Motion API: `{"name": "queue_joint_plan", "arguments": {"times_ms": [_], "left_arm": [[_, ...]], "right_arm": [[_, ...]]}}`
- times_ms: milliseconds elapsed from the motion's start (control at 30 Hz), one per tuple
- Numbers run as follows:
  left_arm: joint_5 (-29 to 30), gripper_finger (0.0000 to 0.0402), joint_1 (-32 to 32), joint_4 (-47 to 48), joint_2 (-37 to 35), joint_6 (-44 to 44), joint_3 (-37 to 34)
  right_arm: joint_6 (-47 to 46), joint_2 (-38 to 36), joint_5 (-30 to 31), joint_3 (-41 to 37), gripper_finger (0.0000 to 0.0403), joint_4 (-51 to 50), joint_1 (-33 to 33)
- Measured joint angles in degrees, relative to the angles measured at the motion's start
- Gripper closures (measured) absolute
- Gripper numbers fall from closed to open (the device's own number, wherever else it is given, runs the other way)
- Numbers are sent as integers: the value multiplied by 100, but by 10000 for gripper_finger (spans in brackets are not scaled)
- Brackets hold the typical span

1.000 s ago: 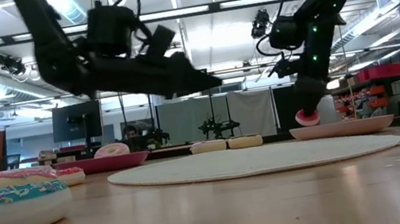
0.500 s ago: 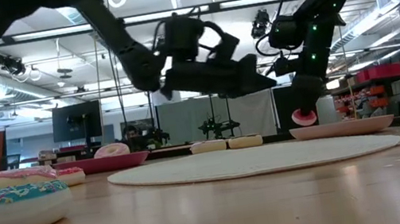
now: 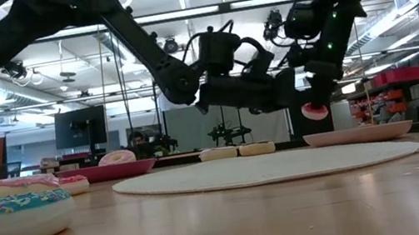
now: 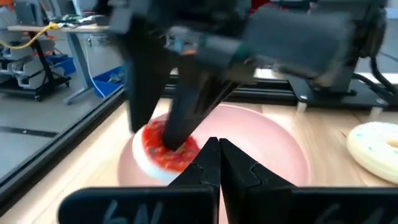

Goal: Pick & Place donuts
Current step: Put the right small red donut on the light pink plate

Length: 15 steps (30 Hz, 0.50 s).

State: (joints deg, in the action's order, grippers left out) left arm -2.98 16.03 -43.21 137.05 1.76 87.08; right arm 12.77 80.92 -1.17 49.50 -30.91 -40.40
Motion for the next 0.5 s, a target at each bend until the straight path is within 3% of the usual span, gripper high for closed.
{"name": "queue_joint_plan", "arguments": {"times_ms": [500], "left_arm": [[39, 399, 83, -125, -2, -298, 14]], "right_arm": [[-291, -338, -275, -14, 248, -30, 26]]}}
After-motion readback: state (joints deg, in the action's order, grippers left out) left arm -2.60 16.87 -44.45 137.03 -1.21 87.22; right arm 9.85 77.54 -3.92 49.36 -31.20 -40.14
